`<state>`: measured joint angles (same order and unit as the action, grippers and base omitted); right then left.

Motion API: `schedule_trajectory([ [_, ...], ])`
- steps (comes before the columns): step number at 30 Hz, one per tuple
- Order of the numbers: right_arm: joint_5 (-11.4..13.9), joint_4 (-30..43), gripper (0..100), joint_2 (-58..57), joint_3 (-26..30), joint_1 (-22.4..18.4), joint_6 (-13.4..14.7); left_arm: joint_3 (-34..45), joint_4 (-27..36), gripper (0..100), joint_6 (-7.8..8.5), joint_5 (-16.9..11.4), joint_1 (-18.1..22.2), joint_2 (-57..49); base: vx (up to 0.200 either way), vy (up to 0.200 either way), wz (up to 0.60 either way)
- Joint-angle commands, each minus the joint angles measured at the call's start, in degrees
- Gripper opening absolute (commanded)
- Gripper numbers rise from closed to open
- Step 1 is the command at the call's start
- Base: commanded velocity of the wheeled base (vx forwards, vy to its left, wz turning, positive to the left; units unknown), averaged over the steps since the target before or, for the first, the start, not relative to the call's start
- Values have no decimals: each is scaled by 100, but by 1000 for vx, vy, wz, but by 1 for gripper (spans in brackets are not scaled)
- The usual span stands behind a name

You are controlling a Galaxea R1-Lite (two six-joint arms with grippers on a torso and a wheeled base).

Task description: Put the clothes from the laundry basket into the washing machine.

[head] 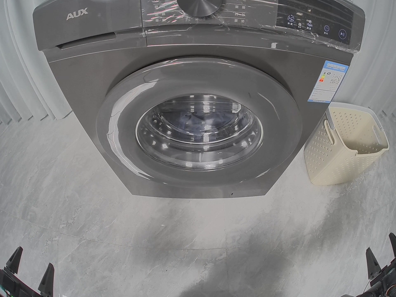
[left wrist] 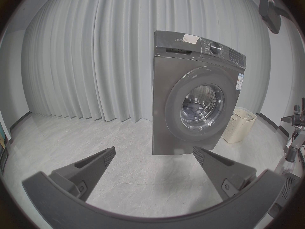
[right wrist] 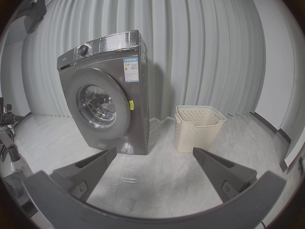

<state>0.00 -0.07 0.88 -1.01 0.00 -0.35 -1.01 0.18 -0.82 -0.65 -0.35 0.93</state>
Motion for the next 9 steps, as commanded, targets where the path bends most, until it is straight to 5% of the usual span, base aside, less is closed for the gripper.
schedule_trajectory([
  [1,0,-19,100,-88,101,0,-9,92,-1,100,11,3,0,-75,0,0,0],
  [9,18,7,100,-88,92,0,-26,92,-9,100,99,-6,9,-75,0,0,0],
])
